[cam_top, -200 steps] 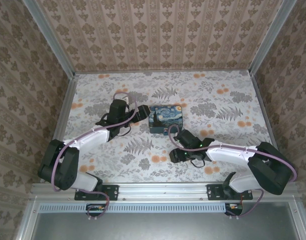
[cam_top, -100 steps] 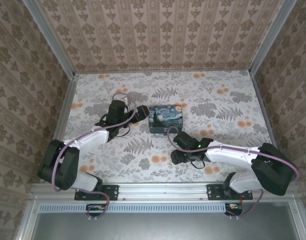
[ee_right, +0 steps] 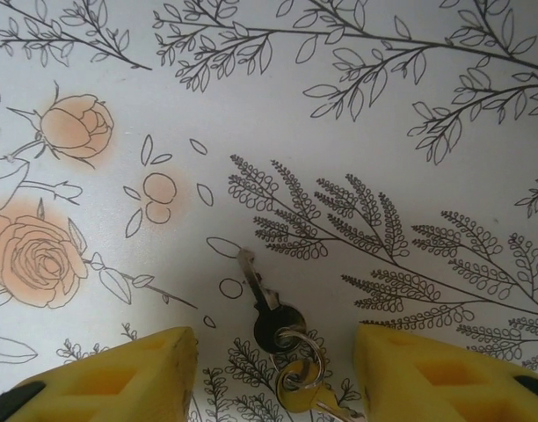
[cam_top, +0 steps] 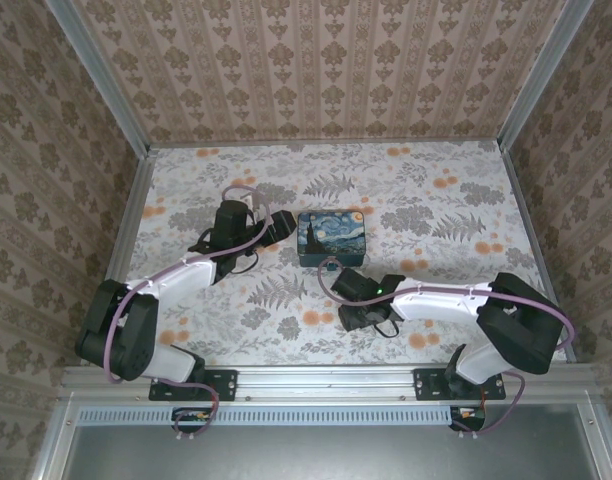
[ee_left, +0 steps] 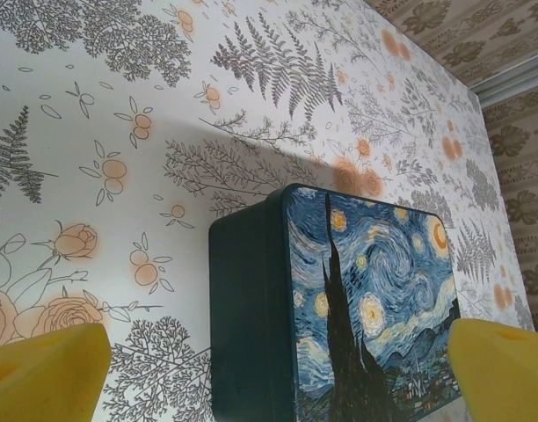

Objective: Unlock a padlock with a key

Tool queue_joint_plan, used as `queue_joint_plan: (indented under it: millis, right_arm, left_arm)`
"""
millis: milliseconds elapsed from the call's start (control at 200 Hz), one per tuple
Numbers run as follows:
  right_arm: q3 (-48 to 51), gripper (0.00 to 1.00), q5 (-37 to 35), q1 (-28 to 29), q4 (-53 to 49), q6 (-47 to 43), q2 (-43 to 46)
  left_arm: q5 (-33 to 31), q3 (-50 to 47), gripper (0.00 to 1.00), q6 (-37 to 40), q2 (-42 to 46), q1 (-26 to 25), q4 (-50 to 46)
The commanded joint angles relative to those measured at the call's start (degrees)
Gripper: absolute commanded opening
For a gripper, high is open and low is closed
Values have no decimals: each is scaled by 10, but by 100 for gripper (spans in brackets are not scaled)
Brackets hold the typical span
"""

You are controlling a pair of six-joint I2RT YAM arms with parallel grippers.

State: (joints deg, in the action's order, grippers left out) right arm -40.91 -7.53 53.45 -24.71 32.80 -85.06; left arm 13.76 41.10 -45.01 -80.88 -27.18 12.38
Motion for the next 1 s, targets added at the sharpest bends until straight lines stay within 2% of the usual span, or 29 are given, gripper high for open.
queue_joint_plan:
  millis: [0, 230, 365, 640, 760, 885, 995]
  right_arm:
    - [-5, 50, -15, 4, -17, -7, -19]
    - [-7, 43, -17, 9, -5, -8, -40]
    - [-5, 34, -17, 10, 9, -7, -56]
    - [4, 7, -9, 9, 31, -7, -51]
    - [4, 0, 3, 0, 37, -11, -31]
    - [5, 0, 23, -18, 46, -14, 0]
    - [6, 0, 46, -40, 55, -14, 32]
  left_arm:
    - [8, 4, 100, 10, 18, 3, -4]
    - [9, 9, 100, 19, 20, 3, -15]
    - [-1, 20, 100, 32, 22, 3, -49]
    - [-40, 26, 100, 46, 41, 2, -101]
    - [-63, 22, 100, 51, 54, 2, -109]
    - [-79, 26, 100, 49, 64, 2, -123]
    - [-66, 38, 100, 52, 64, 2, -136]
